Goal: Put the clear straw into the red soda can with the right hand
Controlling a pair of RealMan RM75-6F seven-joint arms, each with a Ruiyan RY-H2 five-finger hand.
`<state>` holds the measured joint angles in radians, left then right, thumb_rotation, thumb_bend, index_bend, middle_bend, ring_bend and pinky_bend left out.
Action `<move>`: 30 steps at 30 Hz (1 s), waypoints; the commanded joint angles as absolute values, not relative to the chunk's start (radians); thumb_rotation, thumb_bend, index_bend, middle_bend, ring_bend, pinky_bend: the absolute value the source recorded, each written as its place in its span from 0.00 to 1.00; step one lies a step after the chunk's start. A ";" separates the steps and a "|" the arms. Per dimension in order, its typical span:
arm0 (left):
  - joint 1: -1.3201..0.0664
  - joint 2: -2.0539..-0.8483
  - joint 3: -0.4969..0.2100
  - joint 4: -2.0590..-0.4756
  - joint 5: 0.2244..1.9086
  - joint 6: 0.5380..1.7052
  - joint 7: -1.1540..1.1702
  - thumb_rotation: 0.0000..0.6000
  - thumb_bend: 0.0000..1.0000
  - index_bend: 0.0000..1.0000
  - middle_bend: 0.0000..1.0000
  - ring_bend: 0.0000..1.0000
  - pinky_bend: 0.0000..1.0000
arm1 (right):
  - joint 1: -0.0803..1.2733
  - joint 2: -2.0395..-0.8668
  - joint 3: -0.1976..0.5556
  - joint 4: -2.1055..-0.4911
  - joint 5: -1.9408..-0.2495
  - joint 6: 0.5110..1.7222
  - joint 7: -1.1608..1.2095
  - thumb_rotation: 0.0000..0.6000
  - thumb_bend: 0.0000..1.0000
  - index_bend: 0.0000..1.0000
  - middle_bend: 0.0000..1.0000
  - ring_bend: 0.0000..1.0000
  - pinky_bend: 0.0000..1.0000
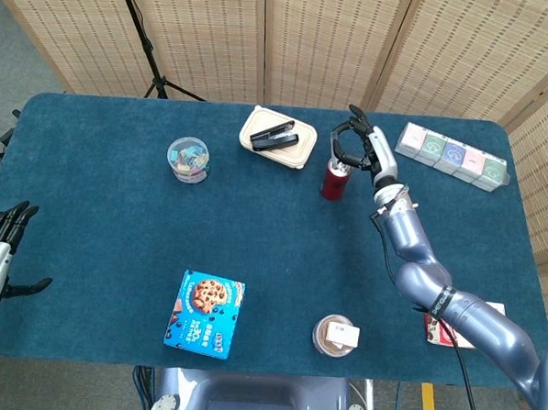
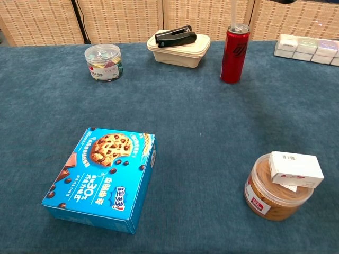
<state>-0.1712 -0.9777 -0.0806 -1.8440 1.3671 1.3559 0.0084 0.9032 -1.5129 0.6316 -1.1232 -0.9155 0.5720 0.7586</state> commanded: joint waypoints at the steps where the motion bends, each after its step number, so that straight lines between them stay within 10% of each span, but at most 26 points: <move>1: -0.172 -0.978 -0.080 -1.844 1.367 1.356 0.010 1.00 0.00 0.00 0.00 0.00 0.00 | 0.901 -1.521 0.624 -1.109 -0.935 0.571 0.768 1.00 0.55 0.58 0.00 0.00 0.00; 30: -0.176 -0.978 -0.080 -1.849 1.357 1.350 0.020 1.00 0.00 0.00 0.00 0.00 0.00 | 0.908 -1.568 0.583 -0.987 -1.006 0.527 0.821 1.00 0.52 0.51 0.00 0.00 0.00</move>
<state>-0.1756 -0.9779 -0.0804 -1.8489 1.3571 1.3503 0.0201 0.9075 -1.5668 0.5834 -0.9898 -1.0043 0.5253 0.8214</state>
